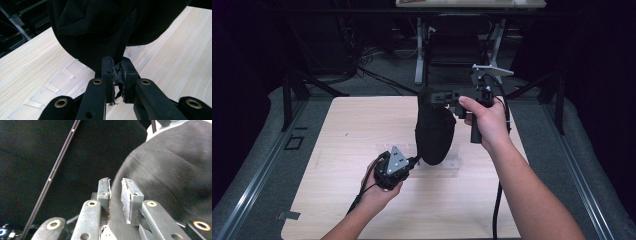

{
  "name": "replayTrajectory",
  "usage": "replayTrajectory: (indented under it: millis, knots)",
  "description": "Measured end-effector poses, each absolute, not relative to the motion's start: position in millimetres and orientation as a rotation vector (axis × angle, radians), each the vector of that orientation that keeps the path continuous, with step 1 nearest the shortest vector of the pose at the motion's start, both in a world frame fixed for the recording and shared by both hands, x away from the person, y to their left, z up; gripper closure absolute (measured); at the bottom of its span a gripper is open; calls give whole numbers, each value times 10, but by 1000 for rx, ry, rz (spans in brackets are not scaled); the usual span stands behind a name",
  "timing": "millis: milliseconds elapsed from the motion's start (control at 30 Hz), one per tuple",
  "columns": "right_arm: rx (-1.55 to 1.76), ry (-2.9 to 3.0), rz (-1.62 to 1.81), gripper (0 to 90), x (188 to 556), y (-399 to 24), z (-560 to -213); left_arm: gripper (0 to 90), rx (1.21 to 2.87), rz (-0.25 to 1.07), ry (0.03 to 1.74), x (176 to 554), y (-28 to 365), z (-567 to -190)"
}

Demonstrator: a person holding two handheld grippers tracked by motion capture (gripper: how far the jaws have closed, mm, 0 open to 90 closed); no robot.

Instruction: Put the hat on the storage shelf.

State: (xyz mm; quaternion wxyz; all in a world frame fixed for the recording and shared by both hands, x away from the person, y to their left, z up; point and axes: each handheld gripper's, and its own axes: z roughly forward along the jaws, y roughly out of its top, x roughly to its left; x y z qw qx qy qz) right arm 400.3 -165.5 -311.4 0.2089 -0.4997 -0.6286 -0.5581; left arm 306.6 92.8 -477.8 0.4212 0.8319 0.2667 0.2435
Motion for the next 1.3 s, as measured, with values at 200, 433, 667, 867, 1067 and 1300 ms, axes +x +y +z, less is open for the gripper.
replayTrajectory:
  millis: [200, 433, 667, 867, 1067, 1300]
  knots:
    - [-1408, -1804, -1565, 744, 3885, -1755, -3113, 850, 2091, 625, 664, 3066, 967, -4778]
    - [-1459, -1831, -1552, 741, 3852, -1880, -3203, 853, 2087, 619, 685, 3071, 1041, -4810]
    - [-1479, -1807, -1553, 740, 3833, -2002, -3247, 852, 2111, 608, 702, 3071, 1110, -4888]
    - [-1498, -1800, -1553, 740, 3820, -2062, -3276, 842, 2129, 601, 735, 3097, 1163, -4964]
    - [-1504, -1795, -1550, 738, 3816, -2093, -3291, 831, 2126, 578, 769, 3105, 1240, -5079]
    - [-1521, -1793, -1552, 718, 3810, -2107, -3312, 828, 2123, 573, 767, 3070, 1268, -5146]
